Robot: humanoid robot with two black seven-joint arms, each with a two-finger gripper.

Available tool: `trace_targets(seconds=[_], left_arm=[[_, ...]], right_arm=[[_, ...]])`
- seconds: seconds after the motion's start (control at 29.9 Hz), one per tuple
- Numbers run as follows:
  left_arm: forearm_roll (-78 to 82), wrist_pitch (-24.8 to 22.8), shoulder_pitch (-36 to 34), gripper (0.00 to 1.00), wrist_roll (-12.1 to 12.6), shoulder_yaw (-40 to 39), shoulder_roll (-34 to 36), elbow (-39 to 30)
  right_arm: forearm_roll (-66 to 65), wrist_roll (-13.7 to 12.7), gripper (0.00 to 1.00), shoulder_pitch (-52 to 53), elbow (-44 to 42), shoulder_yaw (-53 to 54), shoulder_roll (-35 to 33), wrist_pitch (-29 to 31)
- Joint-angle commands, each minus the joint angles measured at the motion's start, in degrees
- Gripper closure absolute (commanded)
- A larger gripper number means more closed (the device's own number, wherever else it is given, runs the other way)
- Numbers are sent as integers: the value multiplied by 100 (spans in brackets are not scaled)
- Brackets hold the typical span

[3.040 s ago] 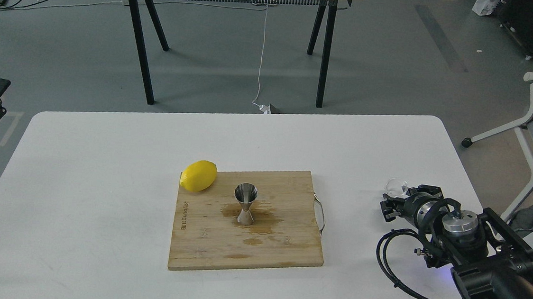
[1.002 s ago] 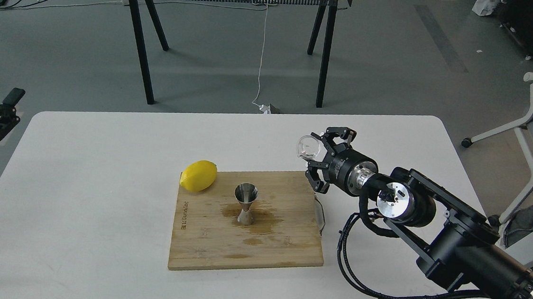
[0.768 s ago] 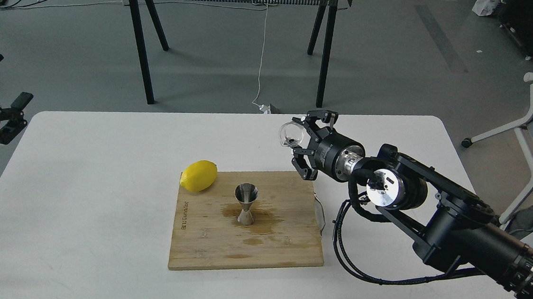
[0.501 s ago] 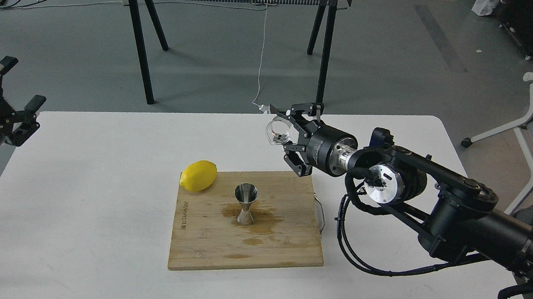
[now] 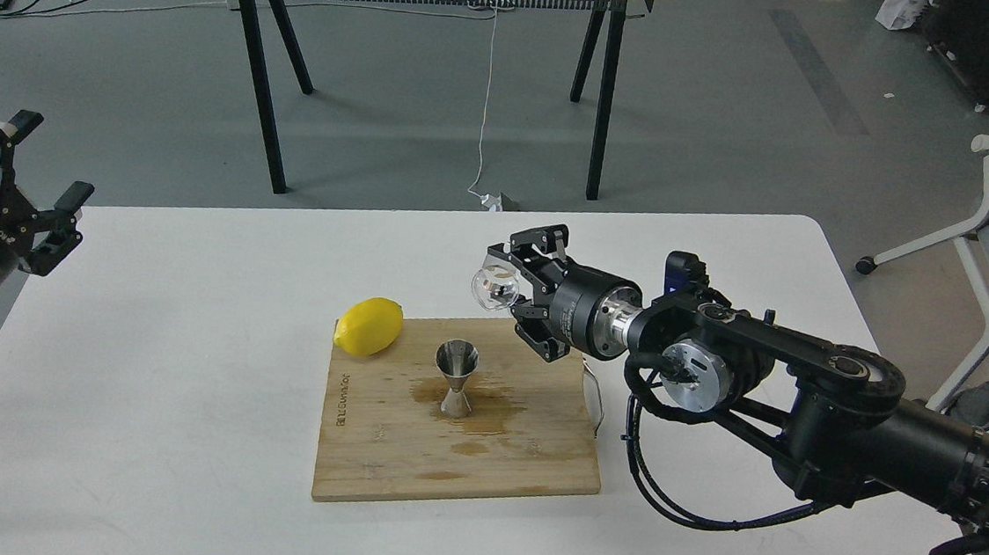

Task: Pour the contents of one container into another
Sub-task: 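Lift the clear cup and move it above the jigger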

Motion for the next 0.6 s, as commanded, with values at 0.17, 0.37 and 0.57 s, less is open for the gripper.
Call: trace_targets(seconds=[0.17,0.37,0.57], left_arm=[[0,0,-10,1,0,0,-71,4],[0,0,-10,1,0,0,-71,4],[0,0,-10,1,0,0,-79,4]], right_arm=[[-294,17,69,62,-36,-207,147,-7],[-469,61,69,176,-62,-313,147,-7],[-760,79,69,282,-97,-638,156,-16]])
